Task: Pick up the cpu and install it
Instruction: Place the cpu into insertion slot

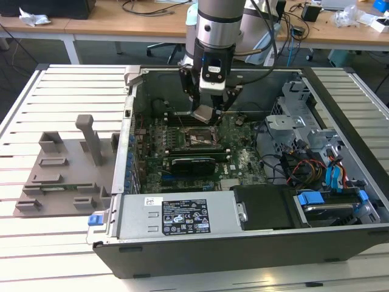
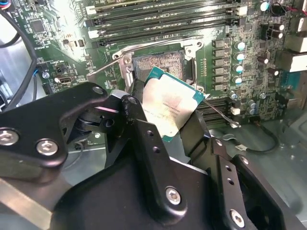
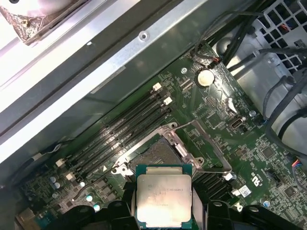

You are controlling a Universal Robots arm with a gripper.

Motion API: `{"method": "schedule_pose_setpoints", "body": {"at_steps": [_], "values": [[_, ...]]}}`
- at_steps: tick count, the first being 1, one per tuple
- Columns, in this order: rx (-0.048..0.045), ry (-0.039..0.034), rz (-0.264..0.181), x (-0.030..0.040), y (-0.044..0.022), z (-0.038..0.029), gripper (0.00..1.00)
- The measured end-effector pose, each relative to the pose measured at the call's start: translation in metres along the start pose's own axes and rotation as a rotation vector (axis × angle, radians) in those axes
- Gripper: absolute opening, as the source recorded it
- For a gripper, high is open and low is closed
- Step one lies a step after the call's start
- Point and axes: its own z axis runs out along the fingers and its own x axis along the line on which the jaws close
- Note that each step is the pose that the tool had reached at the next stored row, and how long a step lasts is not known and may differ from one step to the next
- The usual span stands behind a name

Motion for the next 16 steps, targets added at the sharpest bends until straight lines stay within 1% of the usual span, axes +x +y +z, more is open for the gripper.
{"method": "schedule_pose_setpoints", "body": {"at_steps": [8,12,16], "values": [[-0.0008,0.0015,0.074,0.0,0.0,0.0,0.55],[-0.001,0.002,0.096,0.0,0.0,0.0,0.55],[-0.0014,0.0028,0.137,0.0,0.0,0.0,0.55]]}}
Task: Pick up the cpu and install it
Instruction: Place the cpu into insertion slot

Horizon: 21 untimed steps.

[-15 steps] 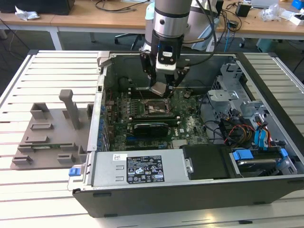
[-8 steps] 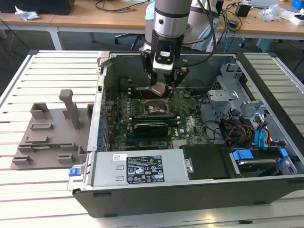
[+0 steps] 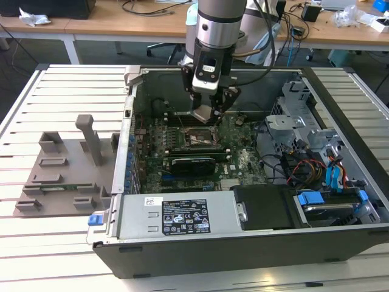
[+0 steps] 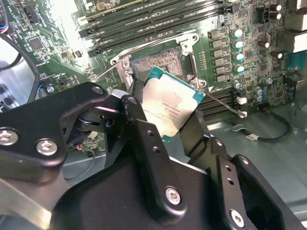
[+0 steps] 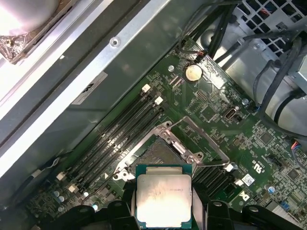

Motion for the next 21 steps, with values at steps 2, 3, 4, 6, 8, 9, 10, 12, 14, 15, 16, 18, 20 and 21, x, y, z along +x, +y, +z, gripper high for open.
{"method": "schedule_pose_setpoints", "body": {"at_steps": [2,3,4,6,8,9,10,12,14,15,16,18,20,21], "values": [[-0.0002,0.0003,0.015,0.0,0.0,0.0,0.55],[-0.0002,0.0004,0.02,0.0,0.0,0.0,0.55],[-0.0003,0.0006,0.028,0.0,0.0,0.0,0.55],[-0.0005,0.0009,0.044,0.0,0.0,0.0,0.55],[-0.0005,0.0012,0.061,0.0,0.0,0.0,0.55],[-0.0007,0.0015,0.076,0.0,0.0,0.0,0.55],[-0.0007,0.0016,0.088,0.0,0.0,0.0,0.55],[-0.0009,0.002,0.107,0.0,0.0,0.0,0.55],[-0.0009,0.0022,0.119,0.0,0.0,0.0,0.55],[-0.001,0.0023,0.125,0.0,0.0,0.0,0.55],[-0.0011,0.0024,0.131,0.0,0.0,0.0,0.55],[-0.0012,0.0026,0.144,0.0,0.0,0.0,0.55],[-0.0014,0.0031,0.165,0.0,0.0,0.0,0.55],[-0.0015,0.0032,0.173,0.0,0.0,0.0,0.55]]}}
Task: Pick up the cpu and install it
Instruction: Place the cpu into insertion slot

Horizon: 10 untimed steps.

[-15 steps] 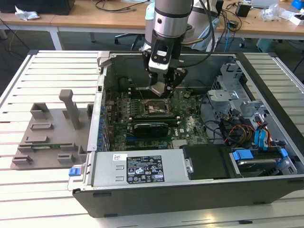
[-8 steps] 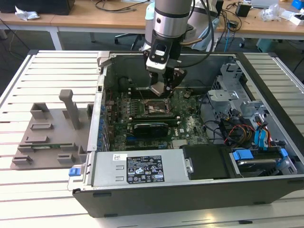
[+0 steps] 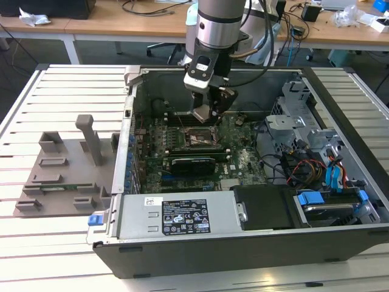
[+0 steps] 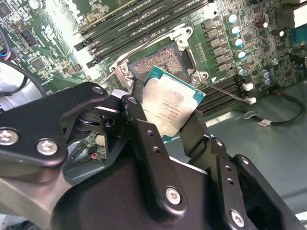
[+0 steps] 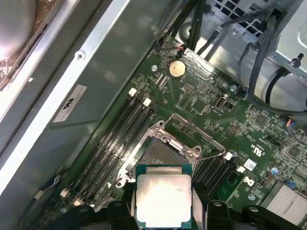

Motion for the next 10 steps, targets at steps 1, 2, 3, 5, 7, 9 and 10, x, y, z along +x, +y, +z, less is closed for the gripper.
{"method": "schedule_pose_setpoints", "body": {"at_steps": [1,2,3,5,7,9,10], "values": [[-0.0001,0.0001,0.005,0.0,0.0,0.0,0.55],[-0.0002,0.0004,0.018,0.0,0.0,0.0,0.55],[-0.0002,0.0006,0.027,0.0,0.0,0.0,0.55],[-0.0004,0.0008,0.04,0.0,0.0,0.0,0.55],[-0.0006,0.0012,0.057,0.0,0.0,0.0,0.55],[-0.0007,0.0016,0.074,0.0,0.0,0.0,0.55],[-0.0009,0.0018,0.086,0.0,0.0,0.0,0.55]]}}
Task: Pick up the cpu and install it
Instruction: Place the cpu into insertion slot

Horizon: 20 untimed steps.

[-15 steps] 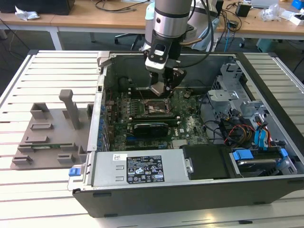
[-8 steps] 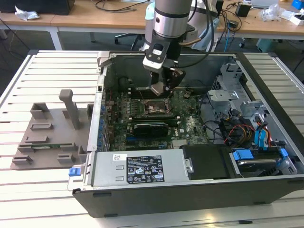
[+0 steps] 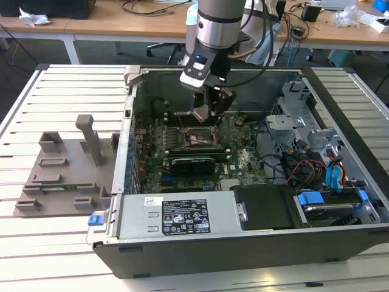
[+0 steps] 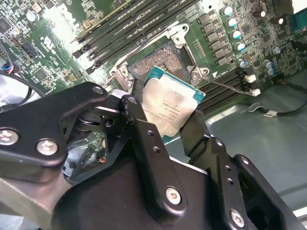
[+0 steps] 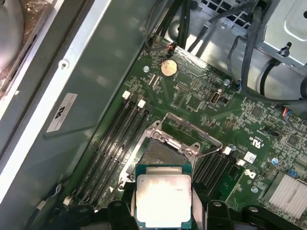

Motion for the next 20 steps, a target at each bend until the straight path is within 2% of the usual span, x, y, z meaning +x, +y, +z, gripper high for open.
{"method": "schedule_pose_setpoints", "body": {"at_steps": [12,20], "values": [[0.0002,0.0002,0.135,0.0,0.0,0.0001,0.55],[-0.0002,0.0012,0.191,0.0,0.0,0.0001,0.55]]}}
